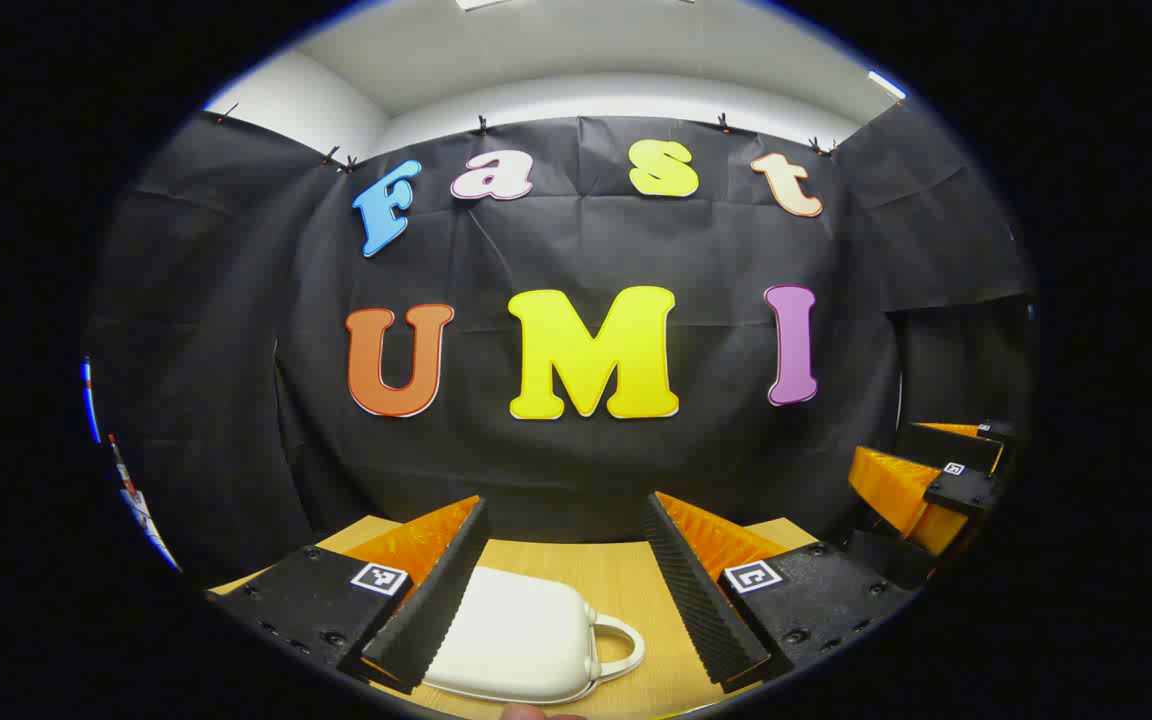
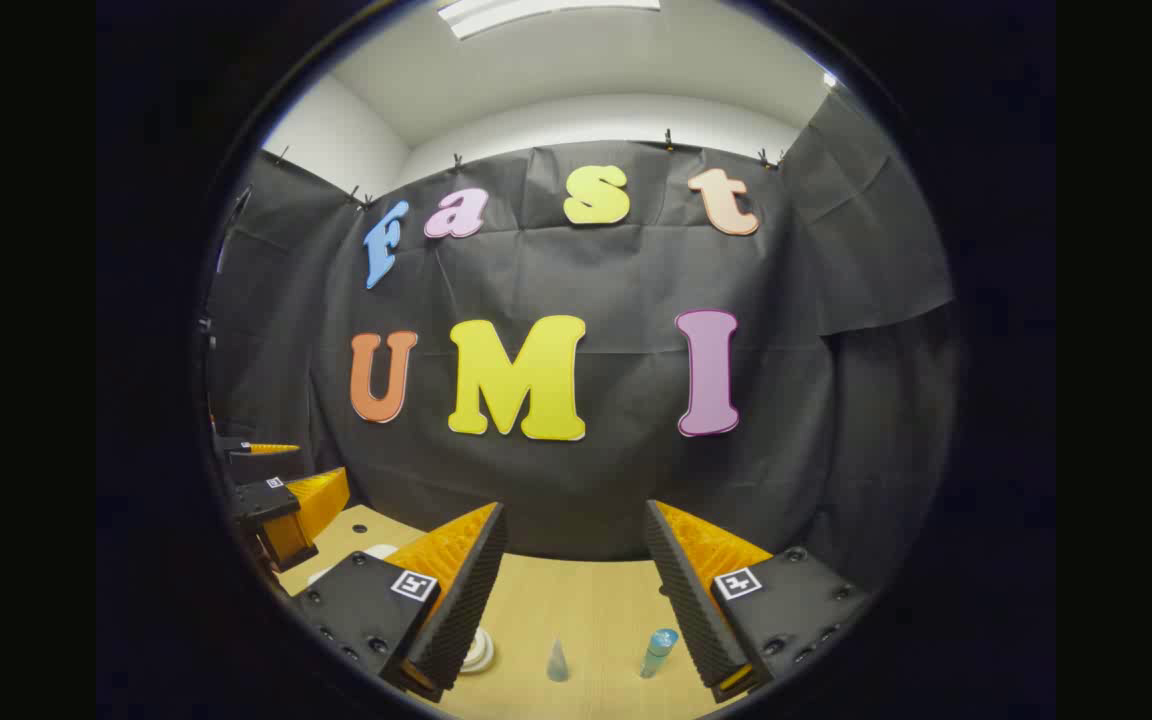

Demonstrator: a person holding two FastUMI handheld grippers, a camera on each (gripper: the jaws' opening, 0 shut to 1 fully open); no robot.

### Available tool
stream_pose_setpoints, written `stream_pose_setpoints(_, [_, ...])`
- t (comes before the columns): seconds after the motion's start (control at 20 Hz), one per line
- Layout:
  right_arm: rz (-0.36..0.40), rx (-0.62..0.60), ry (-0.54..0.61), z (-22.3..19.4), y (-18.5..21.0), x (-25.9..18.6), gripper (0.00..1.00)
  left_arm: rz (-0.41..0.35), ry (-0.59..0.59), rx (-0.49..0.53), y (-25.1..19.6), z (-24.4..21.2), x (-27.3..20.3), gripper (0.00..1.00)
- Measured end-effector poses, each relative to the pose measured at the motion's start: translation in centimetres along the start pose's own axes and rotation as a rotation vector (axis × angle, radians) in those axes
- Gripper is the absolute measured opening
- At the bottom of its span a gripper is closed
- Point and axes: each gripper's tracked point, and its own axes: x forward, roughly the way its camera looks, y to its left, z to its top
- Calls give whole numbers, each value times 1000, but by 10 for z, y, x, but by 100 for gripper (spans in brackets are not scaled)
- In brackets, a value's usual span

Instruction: First open the suitcase, pack the skin care products into it, and then close the suitcase.

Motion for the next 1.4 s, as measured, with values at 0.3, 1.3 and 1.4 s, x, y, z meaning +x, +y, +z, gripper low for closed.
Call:
stream_pose_setpoints(0.3, [10, -9, 8, -4, -3, 1, 82, -2, 19, 0, -4, -5, 3, 99])
stream_pose_setpoints(1.3, [-60, -11, 96, -39, -58, -16, 82, -153, 143, 280, -39, -78, 6, 99])
stream_pose_setpoints(1.4, [-87, -27, 113, -45, -75, -20, 82, -216, 214, 394, -50, -114, 3, 99])
